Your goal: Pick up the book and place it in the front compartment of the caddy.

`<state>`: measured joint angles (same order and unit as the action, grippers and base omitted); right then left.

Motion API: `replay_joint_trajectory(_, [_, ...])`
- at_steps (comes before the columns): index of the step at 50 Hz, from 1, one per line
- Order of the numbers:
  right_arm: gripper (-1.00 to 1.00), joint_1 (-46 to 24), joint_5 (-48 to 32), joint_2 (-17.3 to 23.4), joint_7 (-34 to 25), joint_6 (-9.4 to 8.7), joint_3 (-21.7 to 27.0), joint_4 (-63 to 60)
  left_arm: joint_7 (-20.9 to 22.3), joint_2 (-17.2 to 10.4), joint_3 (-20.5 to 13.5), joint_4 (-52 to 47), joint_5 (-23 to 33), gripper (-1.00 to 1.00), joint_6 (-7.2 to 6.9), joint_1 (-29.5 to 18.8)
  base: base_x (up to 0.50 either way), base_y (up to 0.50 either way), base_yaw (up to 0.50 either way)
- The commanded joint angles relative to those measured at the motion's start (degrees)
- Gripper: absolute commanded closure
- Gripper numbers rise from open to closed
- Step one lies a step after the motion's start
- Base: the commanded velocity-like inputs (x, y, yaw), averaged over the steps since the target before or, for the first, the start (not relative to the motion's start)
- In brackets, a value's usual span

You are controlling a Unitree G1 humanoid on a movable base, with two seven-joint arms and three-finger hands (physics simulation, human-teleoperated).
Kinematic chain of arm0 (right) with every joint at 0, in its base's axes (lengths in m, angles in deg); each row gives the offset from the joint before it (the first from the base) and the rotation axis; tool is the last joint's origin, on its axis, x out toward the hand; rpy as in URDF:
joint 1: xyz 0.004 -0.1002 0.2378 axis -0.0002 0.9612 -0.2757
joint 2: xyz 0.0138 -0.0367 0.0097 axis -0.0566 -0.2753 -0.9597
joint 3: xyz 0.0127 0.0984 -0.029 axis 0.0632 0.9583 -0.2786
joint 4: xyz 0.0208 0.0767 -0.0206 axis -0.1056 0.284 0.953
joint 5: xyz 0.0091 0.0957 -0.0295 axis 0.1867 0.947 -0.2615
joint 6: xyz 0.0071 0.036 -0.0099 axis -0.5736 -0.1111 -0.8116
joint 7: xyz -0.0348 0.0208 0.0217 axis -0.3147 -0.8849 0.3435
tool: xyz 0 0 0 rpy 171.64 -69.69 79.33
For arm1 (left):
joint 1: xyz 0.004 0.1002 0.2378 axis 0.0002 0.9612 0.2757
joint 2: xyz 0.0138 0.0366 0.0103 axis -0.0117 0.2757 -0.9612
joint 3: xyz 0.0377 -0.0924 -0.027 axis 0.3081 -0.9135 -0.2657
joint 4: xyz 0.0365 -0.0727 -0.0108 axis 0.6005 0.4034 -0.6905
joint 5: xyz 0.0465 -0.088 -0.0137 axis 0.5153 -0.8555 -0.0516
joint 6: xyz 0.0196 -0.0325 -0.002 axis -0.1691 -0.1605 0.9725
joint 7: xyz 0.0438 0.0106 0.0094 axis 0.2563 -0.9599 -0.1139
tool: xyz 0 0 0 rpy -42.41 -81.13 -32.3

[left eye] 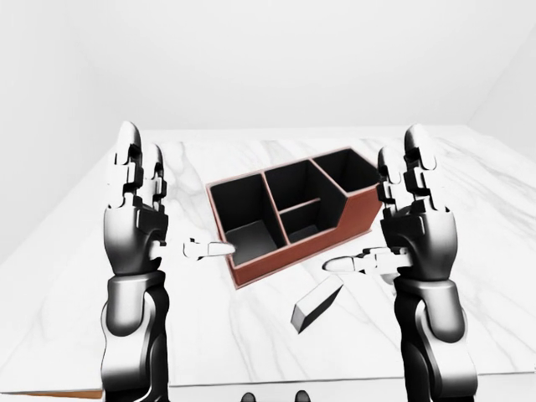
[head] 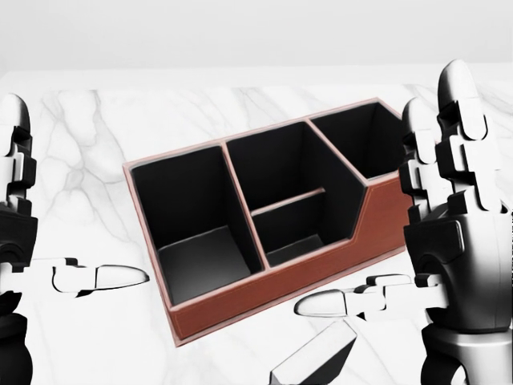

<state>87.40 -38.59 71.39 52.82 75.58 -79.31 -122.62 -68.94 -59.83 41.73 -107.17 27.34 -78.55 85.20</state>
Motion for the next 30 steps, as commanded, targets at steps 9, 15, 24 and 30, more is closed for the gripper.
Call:
replay_joint_trajectory(9, [-1.00, -0.08, -1.58, -0.01, 0.45, 0.00, -0.28, 0.79, -0.07, -0.04, 0.04, 0.01, -0.04, -1.00, 0.00, 0.04, 0.33, 0.00, 0.00])
replay_joint_trajectory(15, [-1.00, -0.26, -2.66, -0.02, 0.77, 0.00, -0.54, 0.75, -0.04, -0.05, 0.00, -0.17, -0.06, -1.00, 0.00, 0.05, 0.00, 0.00, 0.00])
replay_joint_trajectory(24, [-1.00, 0.00, -1.25, -0.36, 0.21, 0.00, -0.34, -0.30, 0.04, 0.00, 0.04, 0.09, -0.02, -1.00, 0.00, 0.15, 0.00, 0.00, 0.00])
replay_joint_trajectory(30, [-1.00, -0.24, -1.23, -0.05, 0.40, 0.00, -0.23, -0.12, 0.00, 0.04, 0.19, -0.02, 0.07, -1.00, 0.00, 0.18, 0.42, 0.00, 0.00])
